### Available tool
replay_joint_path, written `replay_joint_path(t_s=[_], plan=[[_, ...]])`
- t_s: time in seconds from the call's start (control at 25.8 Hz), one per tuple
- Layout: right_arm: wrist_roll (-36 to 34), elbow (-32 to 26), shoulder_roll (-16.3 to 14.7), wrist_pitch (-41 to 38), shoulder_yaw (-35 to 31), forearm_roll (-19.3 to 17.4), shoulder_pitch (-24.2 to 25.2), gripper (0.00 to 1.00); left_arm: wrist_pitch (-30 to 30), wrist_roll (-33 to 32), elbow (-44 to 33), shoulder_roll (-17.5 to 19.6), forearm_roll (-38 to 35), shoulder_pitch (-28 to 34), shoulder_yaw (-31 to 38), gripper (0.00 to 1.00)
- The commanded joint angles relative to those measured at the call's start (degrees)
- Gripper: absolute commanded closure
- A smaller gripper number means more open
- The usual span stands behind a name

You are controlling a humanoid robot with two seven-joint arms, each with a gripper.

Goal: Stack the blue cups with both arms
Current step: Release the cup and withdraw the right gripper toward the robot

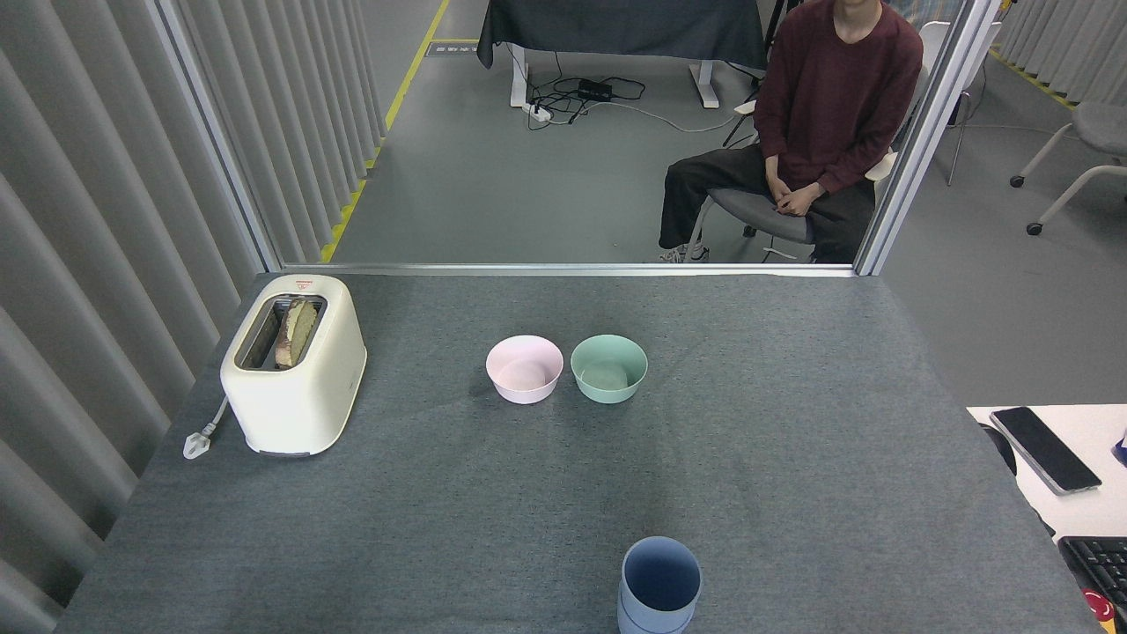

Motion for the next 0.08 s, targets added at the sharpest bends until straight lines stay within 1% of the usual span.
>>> replay_joint_path(t_s=[0.0,0.04], plan=[[-0.8,-1.5,0.3,-0.1,-0.1,0.1,1.6,0.0,0.0,0.0,-0.5,0.1,-0.3,0.1,-1.3,0.0],[-1.0,-1.8,0.0,0.0,-0.1,0.5,1.8,0.0,0.0,0.0,-0.7,0.1,-0.3,0.2,-1.5,0.0]])
